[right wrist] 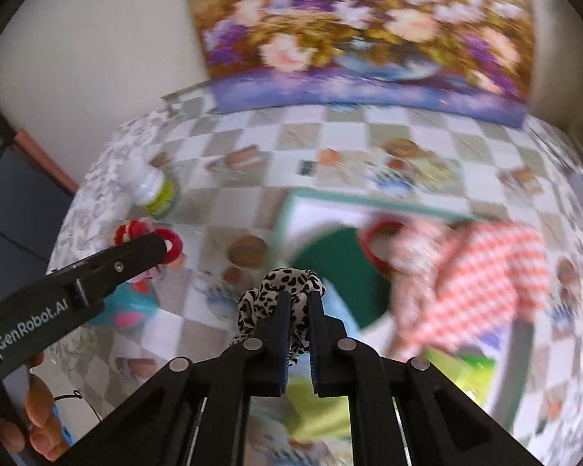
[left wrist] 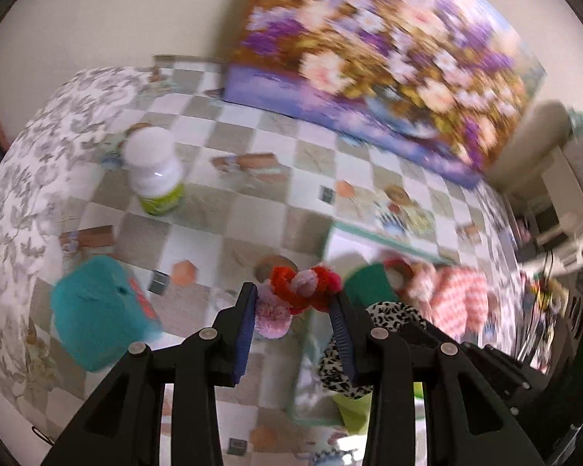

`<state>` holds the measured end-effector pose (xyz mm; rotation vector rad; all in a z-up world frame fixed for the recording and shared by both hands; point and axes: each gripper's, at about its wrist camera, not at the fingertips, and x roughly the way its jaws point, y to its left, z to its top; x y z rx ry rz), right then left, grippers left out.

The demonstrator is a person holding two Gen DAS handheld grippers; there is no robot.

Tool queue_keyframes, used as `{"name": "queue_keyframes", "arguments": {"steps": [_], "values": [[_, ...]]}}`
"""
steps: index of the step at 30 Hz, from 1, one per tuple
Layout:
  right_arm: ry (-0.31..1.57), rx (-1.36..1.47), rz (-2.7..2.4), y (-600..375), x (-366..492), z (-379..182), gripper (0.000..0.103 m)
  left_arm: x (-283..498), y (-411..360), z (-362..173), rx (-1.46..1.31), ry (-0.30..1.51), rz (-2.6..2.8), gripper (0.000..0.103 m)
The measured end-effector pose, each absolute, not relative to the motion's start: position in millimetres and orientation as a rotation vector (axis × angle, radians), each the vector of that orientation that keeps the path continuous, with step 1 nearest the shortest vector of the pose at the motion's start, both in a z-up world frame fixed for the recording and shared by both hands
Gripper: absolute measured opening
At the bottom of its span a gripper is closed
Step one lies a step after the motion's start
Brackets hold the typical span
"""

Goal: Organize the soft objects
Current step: 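Carry the hair tie and scrunchie over the tray with both tools, then lower the hair tie and scrunchie into the tray and open both tools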

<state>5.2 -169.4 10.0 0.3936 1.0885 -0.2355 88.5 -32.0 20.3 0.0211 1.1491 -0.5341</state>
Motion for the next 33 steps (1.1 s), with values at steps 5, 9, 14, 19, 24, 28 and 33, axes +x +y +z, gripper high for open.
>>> {"name": "queue_keyframes", "arguments": {"steps": [5, 9, 14, 19, 24, 28, 33], "values": [[1.116, 0.465, -0.302, -193.0, -32.5, 1.1, 0.009, 59.6, -57.1, 4.8, 0.089, 1.193, -0.602, 0.039], [1.137, 0.508, -0.341, -208.1, -51.1, -10.0, 0.009, 44.0, -71.9, -13.9, 0.134, 1.254, -0.635, 0.039], [1.167, 0.564, -0.373, -224.8, -62.0, -26.9, 0.009, 30.7, -84.9, -36.5, 0.167, 1.341, -0.661, 0.039], [1.195, 0.568, -0.395, -229.6, -65.0, -37.0, 0.012, 28.8, -85.9, -49.4, 0.172, 1.389, -0.635, 0.046], [1.200, 0.528, -0.404, -227.2, -62.8, -37.2, 0.017, 30.7, -80.4, -51.7, 0.164, 1.388, -0.602, 0.061], [1.212, 0.465, -0.428, -221.0, -62.0, -36.3, 0.027, 30.2, -72.4, -52.3, 0.158, 1.381, -0.584, 0.063], [1.205, 0.429, -0.442, -213.6, -65.6, -32.8, 0.039, 28.8, -63.7, -48.6, 0.171, 1.328, -0.547, 0.081]]}}
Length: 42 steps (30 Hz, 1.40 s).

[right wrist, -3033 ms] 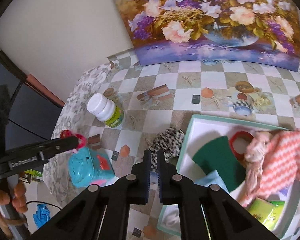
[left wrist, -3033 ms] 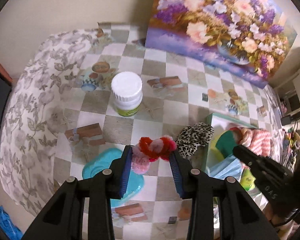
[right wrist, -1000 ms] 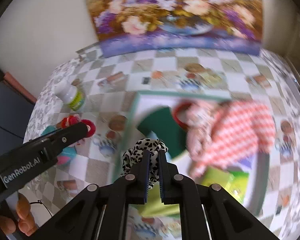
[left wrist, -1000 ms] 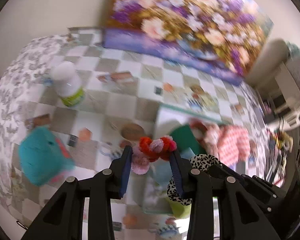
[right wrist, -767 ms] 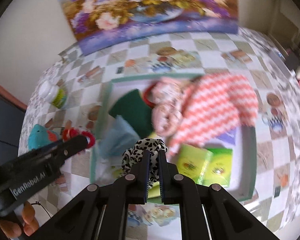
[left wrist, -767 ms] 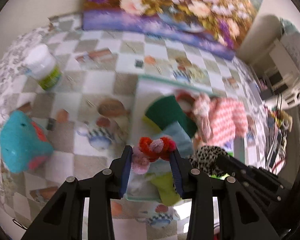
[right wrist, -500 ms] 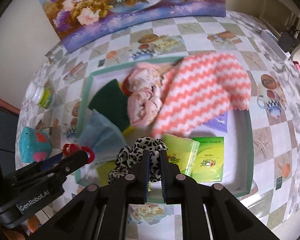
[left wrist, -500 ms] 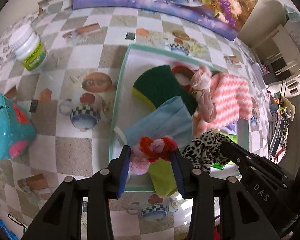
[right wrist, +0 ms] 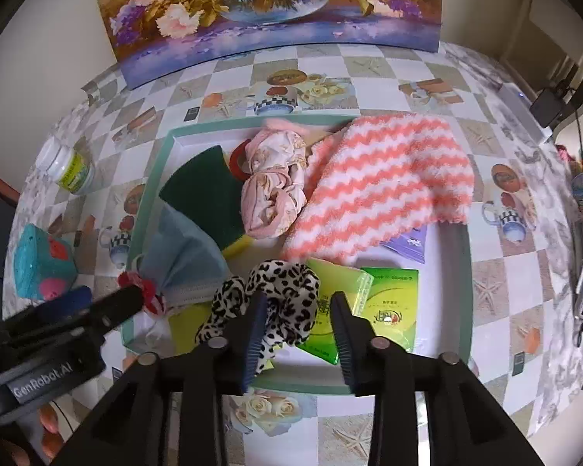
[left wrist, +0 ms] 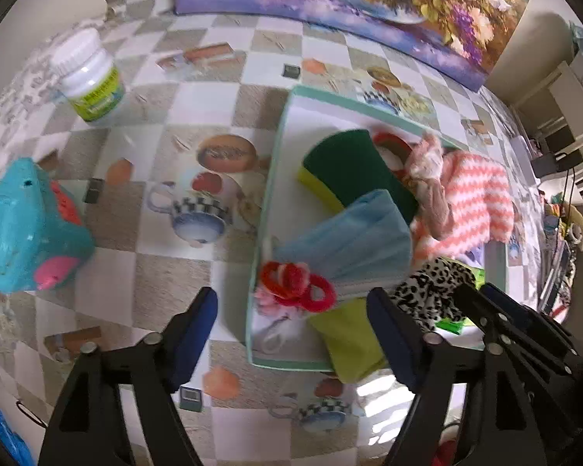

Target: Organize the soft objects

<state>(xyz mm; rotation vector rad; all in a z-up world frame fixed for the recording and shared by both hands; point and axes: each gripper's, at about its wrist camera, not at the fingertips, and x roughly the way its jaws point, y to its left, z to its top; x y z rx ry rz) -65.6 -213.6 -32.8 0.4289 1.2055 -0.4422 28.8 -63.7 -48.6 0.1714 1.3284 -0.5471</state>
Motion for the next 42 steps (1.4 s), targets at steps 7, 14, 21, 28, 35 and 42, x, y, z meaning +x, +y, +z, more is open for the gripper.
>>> {"name": "queue_keyframes", "arguments": {"steps": [7, 14, 21, 28, 35, 42], "values": [[1.179, 0.380, -0.452, -199.6, -72.5, -25.0, 0.065, 27.3, -44.6, -42.9, 0.171, 1.268, -0.491, 0.089], [1.174, 0.338, -0.449, -183.8, -79.0, -23.8, 0.076, 20.4, -30.4, -38.1, 0.208, 1.222, -0.453, 0.089], [1.156, 0.329, -0.454, -174.7, -88.5, -21.8, 0.089, 9.2, -17.8, -34.3, 0.255, 1.176, -0.420, 0.089], [1.136, 0.326, -0.454, -167.5, -95.3, -19.0, 0.102, 3.4, -4.1, -31.3, 0.282, 1.136, -0.362, 0.089], [1.126, 0.328, -0.458, -165.4, -100.0, -17.7, 0.102, 0.1, 2.1, -26.1, 0.283, 1.112, -0.325, 0.089], [1.121, 0.331, -0.461, -164.9, -102.2, -16.5, 0.103, -1.4, 5.4, -24.0, 0.280, 1.103, -0.304, 0.089]]}}
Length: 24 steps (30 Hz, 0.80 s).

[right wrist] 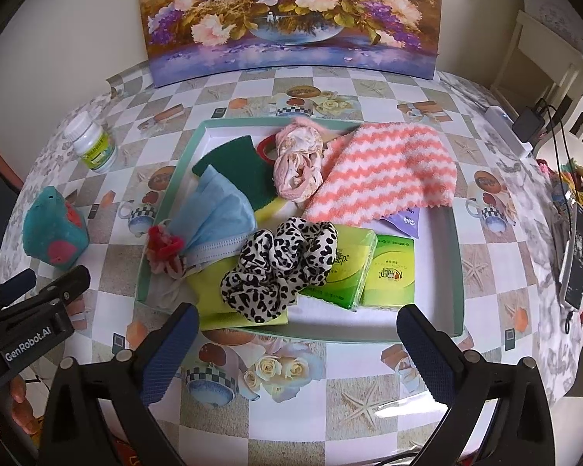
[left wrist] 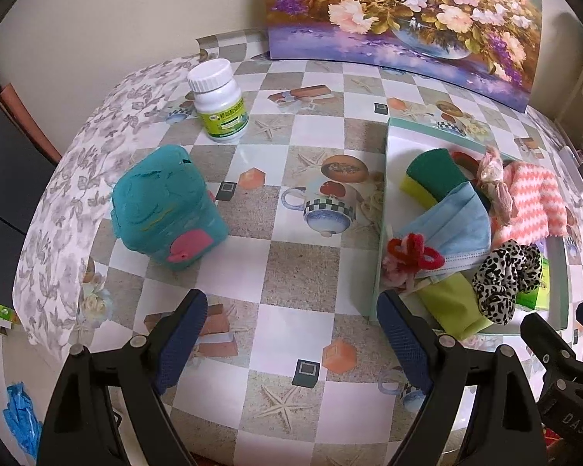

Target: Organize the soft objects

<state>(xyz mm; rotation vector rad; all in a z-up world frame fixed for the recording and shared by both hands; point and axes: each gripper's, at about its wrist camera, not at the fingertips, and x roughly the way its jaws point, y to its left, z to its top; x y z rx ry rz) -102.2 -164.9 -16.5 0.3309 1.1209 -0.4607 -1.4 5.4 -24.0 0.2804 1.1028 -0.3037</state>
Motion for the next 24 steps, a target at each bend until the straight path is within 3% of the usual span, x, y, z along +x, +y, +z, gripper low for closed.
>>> {"name": "queue_keyframes", "arguments": {"steps": [24], "values": [[1.119, 0.328, -0.462, -166.8, -103.1, -15.4, 0.103, -1.9, 11.9, -21.1, 0.274, 1.093, -0.279, 0.089]]}}
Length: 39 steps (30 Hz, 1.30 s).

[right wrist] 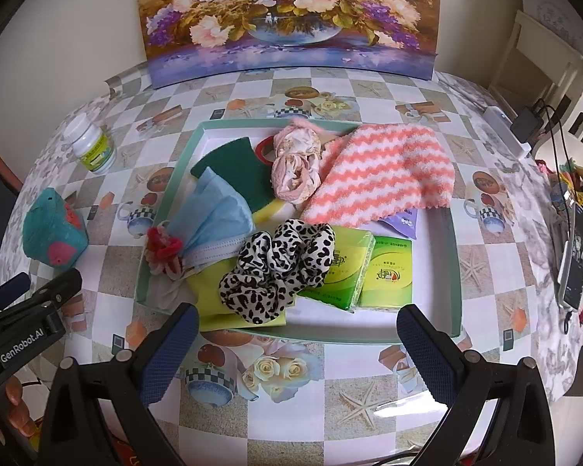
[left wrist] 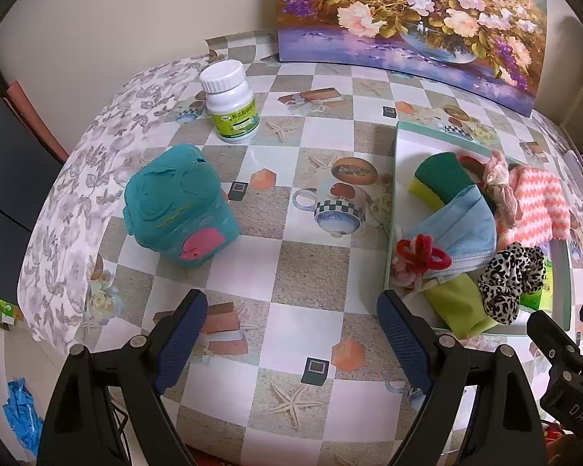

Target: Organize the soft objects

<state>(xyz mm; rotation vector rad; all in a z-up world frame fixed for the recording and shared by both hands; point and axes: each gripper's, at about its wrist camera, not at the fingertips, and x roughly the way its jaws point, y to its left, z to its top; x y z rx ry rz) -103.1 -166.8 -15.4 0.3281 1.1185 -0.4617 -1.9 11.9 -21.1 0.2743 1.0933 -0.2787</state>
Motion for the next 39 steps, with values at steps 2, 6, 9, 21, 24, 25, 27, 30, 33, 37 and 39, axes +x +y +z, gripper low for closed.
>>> {"name": "queue_keyframes", "arguments": {"steps": [2, 6, 9, 21, 24, 25, 27, 30, 33, 37, 39], "values": [[1.118, 0.325, -0.462, -166.1, -102.2, -14.9, 0.103, -1.8, 12.0, -21.2, 0.272, 1.095, -0.280, 0.089], [1.119, 0.325, -0.464, -165.4, -101.6, -14.7, 0.103, -0.9, 11.9, -22.1, 0.272, 1.100, -0.279, 0.089], [1.118, 0.325, -0.463, -165.2, -101.7, -14.6, 0.103, -1.0, 10.7, -22.5, 0.276, 1.100, -0.289, 0.089], [1.120, 0.322, -0.465, -164.1, -101.2, -14.4, 0.103, -1.0, 8.4, -24.1, 0.274, 1.106, -0.315, 0.090], [1.119, 0.319, -0.464, -164.5, -101.6, -14.3, 0.103, -0.7, 8.9, -24.0, 0.277, 1.103, -0.304, 0.090], [1.119, 0.317, -0.464, -165.2, -101.7, -14.1, 0.103, -0.4, 9.0, -24.0, 0.279, 1.102, -0.300, 0.090], [1.119, 0.314, -0.464, -166.3, -101.9, -13.6, 0.103, -0.5, 9.1, -23.5, 0.282, 1.097, -0.296, 0.090], [1.114, 0.311, -0.466, -167.9, -102.4, -12.4, 0.103, -1.2, 8.8, -22.7, 0.292, 1.088, -0.289, 0.090], [1.109, 0.315, -0.475, -170.2, -103.7, -11.1, 0.103, -1.6, 9.1, -21.9, 0.294, 1.080, -0.282, 0.090], [1.107, 0.317, -0.479, -170.8, -104.2, -10.7, 0.103, -2.7, 9.2, -20.0, 0.292, 1.068, -0.286, 0.090], [1.105, 0.318, -0.479, -171.7, -104.6, -10.6, 0.103, -3.1, 8.4, -19.6, 0.291, 1.066, -0.292, 0.090]]}}
